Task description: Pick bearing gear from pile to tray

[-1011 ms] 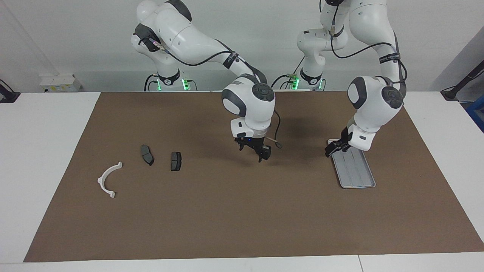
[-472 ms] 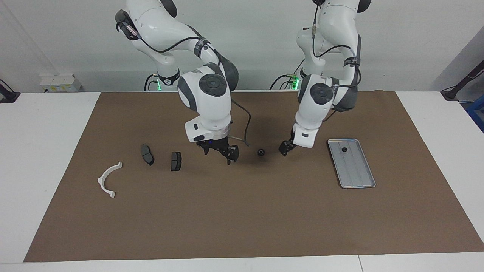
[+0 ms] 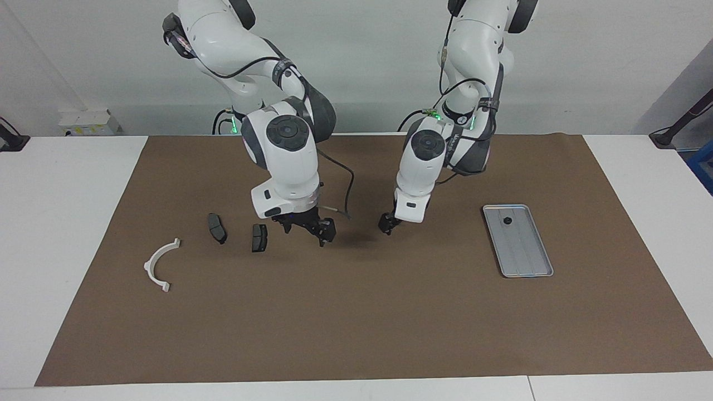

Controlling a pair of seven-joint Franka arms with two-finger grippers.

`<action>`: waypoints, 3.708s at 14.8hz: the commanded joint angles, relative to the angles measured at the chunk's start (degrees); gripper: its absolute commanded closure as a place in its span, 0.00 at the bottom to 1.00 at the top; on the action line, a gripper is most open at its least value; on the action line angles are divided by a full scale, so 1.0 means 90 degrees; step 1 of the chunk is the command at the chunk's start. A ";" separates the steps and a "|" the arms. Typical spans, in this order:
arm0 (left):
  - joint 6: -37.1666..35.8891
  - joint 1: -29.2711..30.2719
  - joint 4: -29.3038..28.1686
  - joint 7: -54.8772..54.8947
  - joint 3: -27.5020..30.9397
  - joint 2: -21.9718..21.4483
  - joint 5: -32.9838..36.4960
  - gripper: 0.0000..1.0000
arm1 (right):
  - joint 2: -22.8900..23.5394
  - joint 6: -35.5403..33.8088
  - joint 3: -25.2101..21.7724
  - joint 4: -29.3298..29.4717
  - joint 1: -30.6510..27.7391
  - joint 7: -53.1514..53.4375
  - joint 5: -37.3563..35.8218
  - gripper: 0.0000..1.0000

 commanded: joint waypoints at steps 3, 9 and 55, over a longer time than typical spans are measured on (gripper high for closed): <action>0.0558 -0.0291 -0.0449 -0.0431 0.0097 -0.0125 0.0142 0.12 | -0.0338 -0.0089 -0.0306 -0.0151 -0.0389 -0.2049 0.0395 0.00; 0.0578 -0.0291 -0.0556 -0.0499 0.0097 -0.0145 0.0142 0.23 | -0.0973 -0.0069 -0.1801 -0.0444 0.0041 -0.4189 0.1205 0.00; -0.0054 0.3645 -0.0518 0.4940 0.0106 -0.0583 0.0504 0.00 | -0.3571 -0.1309 -0.3346 -0.1675 0.0529 -0.4867 0.1606 0.00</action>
